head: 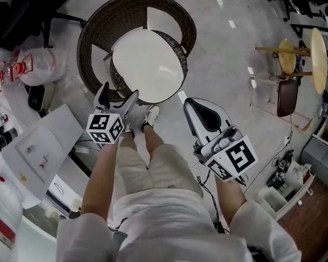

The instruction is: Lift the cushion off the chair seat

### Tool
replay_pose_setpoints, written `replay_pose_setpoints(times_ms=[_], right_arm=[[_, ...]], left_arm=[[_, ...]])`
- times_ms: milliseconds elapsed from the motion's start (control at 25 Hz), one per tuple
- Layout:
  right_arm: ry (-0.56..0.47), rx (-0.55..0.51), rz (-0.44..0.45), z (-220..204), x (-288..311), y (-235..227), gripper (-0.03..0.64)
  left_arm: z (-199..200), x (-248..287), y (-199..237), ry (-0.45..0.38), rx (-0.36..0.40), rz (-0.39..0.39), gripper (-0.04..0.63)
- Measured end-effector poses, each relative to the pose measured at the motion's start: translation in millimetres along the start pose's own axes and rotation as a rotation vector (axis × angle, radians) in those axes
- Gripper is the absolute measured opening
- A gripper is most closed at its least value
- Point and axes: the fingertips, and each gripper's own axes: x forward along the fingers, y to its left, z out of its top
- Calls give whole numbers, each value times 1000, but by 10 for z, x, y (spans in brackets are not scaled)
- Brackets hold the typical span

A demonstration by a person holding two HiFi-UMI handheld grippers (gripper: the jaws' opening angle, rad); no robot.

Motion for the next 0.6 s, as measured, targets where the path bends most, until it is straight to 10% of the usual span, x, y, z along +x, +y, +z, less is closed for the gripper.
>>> replay_pose_setpoints(times_ms=[600], right_arm=[[77,5,0,-685,214,-355,2]], left_arm=[[-1269,927,484,194,-147,132,488]])
